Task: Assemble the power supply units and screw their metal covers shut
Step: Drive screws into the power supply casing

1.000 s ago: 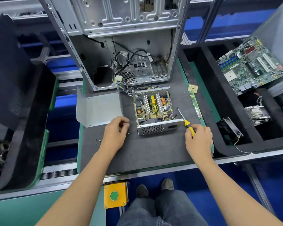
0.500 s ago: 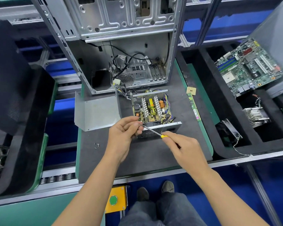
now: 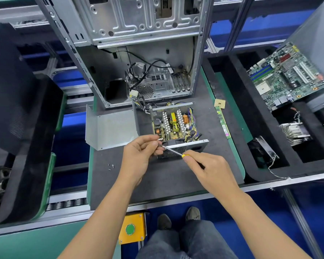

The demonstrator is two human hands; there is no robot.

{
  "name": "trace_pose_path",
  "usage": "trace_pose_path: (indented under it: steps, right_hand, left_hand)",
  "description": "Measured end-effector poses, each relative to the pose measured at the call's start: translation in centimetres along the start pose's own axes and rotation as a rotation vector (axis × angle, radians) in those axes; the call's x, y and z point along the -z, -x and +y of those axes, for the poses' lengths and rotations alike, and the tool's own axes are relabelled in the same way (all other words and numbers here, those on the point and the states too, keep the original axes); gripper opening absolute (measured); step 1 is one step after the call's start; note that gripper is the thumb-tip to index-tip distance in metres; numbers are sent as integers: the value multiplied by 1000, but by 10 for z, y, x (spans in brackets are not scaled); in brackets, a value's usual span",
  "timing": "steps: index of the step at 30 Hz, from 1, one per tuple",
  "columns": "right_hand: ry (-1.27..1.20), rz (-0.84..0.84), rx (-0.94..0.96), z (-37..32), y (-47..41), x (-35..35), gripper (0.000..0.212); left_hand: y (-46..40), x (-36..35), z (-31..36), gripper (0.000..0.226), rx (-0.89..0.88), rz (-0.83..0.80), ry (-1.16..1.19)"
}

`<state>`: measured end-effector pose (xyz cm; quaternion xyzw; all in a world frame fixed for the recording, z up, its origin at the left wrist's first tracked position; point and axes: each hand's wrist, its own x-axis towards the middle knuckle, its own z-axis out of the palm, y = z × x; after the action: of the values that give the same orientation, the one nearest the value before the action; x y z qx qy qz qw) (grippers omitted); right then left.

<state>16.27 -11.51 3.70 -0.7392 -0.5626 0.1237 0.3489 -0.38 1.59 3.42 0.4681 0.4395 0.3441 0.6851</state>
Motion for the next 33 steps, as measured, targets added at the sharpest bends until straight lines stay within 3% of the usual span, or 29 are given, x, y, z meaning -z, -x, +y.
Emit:
trace_pose_path:
  steps: [5,13,18,21,25,30,33]
  right_hand:
    - [53,-18,8,-7,-2,4,37]
    - [206,-36,52,-14,-6,11,19]
    - [-28,-123,-101,-9,-7,7,32]
    - [-154,-157,-193,0,-6,4,26]
    - [-313,-48,-289,21,0,0,16]
    - [-387,10,-380,35,6,-3,21]
    - [-407,39,-384,36,7,-6,16]
  left_hand:
    - [0,1,1,17,-24,2,-47]
    - [-4,5,0,16,-62,8,-132]
    - [-6,7,-2,19,-106,-23,-231]
    - [-7,8,0,21,-161,-8,-301]
    - [-9,7,3,17,-311,60,-561]
    - [-11,0,2,65,-464,-183,-913]
    - [-14,-3,-4,70,-455,-290,-1029]
